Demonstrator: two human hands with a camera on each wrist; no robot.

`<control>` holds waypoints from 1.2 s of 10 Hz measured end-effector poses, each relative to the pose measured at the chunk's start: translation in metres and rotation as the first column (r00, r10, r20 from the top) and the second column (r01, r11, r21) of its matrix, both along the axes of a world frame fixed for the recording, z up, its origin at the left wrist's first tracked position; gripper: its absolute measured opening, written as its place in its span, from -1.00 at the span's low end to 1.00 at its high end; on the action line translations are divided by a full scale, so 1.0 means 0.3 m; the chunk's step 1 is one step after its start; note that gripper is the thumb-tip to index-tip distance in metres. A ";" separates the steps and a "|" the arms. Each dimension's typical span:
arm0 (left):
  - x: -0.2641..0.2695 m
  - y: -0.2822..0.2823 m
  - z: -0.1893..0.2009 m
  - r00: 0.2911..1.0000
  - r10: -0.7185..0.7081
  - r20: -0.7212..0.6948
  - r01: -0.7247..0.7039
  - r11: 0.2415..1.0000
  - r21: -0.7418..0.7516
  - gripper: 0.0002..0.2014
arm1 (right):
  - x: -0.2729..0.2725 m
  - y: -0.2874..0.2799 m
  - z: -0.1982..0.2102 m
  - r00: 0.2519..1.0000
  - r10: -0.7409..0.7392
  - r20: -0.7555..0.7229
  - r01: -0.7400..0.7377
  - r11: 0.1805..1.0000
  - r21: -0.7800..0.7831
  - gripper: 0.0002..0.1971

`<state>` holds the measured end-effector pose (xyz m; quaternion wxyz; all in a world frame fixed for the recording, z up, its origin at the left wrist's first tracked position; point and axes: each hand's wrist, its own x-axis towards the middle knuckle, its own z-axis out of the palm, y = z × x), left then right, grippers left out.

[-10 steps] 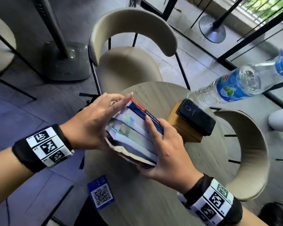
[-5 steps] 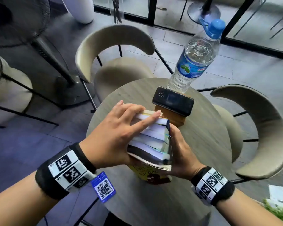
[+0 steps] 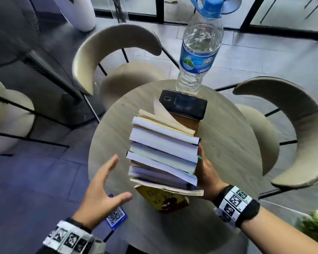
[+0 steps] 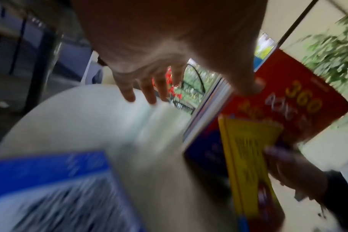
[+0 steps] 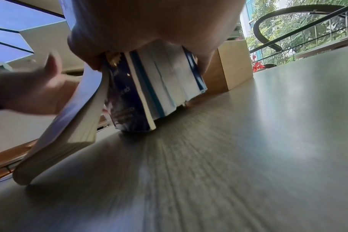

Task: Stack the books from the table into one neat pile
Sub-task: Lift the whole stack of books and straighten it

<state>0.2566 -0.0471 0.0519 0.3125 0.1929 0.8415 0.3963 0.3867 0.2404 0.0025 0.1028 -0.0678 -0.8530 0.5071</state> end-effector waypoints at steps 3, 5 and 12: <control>0.072 0.098 -0.219 0.956 -0.209 -0.208 0.228 0.971 0.074 -0.61 | 0.046 0.003 -0.116 0.961 -0.114 0.251 0.143 0.984 -0.102 -0.32; 0.046 0.113 -0.166 0.900 -0.171 -0.401 0.221 0.972 0.080 -0.66 | 0.095 0.034 -0.098 0.963 -0.027 0.268 0.072 0.984 -0.160 -0.25; -0.256 0.315 -0.105 0.805 -0.576 -0.140 0.593 0.783 0.187 0.21 | 0.047 0.026 -0.019 0.985 -0.135 0.106 0.145 0.985 -0.092 -0.02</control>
